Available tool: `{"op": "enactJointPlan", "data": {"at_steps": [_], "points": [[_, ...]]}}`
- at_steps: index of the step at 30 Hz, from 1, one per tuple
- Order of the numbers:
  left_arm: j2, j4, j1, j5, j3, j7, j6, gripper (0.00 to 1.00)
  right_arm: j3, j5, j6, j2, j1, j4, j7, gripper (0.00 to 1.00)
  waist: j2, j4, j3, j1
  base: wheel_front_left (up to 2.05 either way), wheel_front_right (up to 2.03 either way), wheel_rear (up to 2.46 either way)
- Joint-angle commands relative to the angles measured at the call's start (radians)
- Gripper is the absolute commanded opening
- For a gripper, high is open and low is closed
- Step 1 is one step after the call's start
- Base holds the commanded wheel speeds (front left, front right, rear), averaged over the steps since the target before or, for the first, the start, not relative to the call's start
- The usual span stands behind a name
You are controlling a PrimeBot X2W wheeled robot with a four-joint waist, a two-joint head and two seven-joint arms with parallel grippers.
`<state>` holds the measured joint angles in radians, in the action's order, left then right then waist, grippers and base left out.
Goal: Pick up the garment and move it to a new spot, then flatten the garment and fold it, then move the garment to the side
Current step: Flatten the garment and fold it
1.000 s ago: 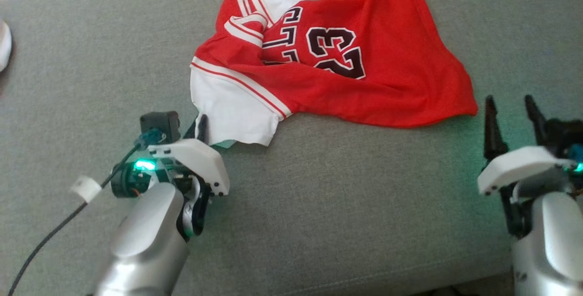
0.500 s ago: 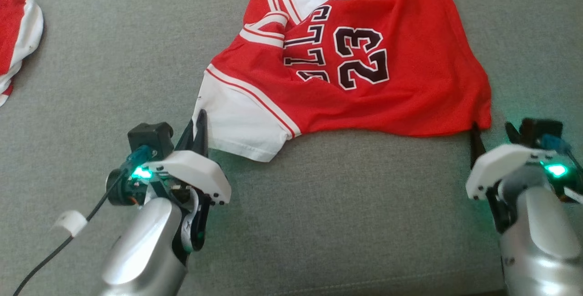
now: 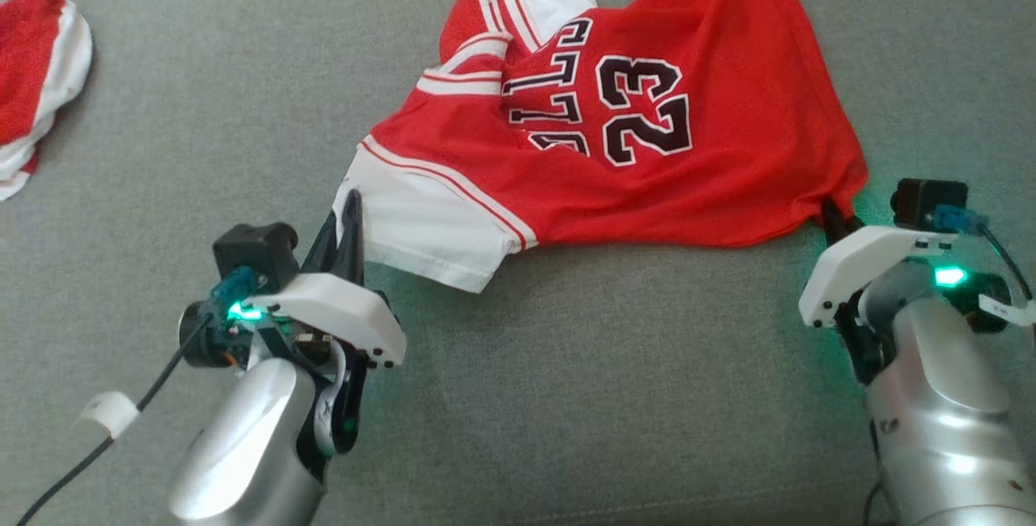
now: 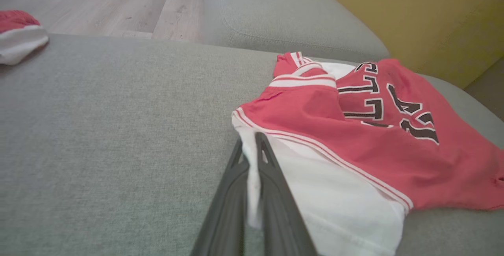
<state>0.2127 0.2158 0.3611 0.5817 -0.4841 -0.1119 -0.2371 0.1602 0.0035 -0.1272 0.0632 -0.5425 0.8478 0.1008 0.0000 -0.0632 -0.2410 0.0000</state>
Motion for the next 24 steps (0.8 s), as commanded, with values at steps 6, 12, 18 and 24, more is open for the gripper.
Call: {"op": "enactJointPlan", "data": {"at_steps": [6, 12, 18, 24], "points": [[0.010, -0.090, 0.011, 0.075, 0.074, 0.019, 0.028, 0.00, -0.077, 0.104, -0.003, 0.024, 0.003, -0.069, -0.078, 0.00, 0.0000, 0.007, 0.098, 0.0000, 0.00, 0.00, 0.00], [0.004, -0.213, 0.007, 0.177, 0.137, 0.006, 0.060, 0.00, -0.131, 0.211, -0.003, 0.075, 0.029, -0.258, -0.105, 0.00, 0.0000, 0.017, 0.217, 0.0000, 0.00, 0.00, 0.00], [0.061, -0.420, 0.053, 0.210, 0.200, -0.050, 0.048, 0.00, -0.128, 0.271, -0.003, 0.116, 0.093, -0.593, -0.030, 0.00, 0.0000, 0.027, 0.309, 0.0000, 0.00, 0.00, 0.00], [0.155, -0.614, 0.152, 0.180, 0.221, -0.168, 0.020, 0.00, -0.076, 0.272, -0.003, 0.125, 0.151, -0.975, 0.107, 0.00, 0.0000, 0.031, 0.354, 0.0000, 0.00, 0.00, 0.00]]}}
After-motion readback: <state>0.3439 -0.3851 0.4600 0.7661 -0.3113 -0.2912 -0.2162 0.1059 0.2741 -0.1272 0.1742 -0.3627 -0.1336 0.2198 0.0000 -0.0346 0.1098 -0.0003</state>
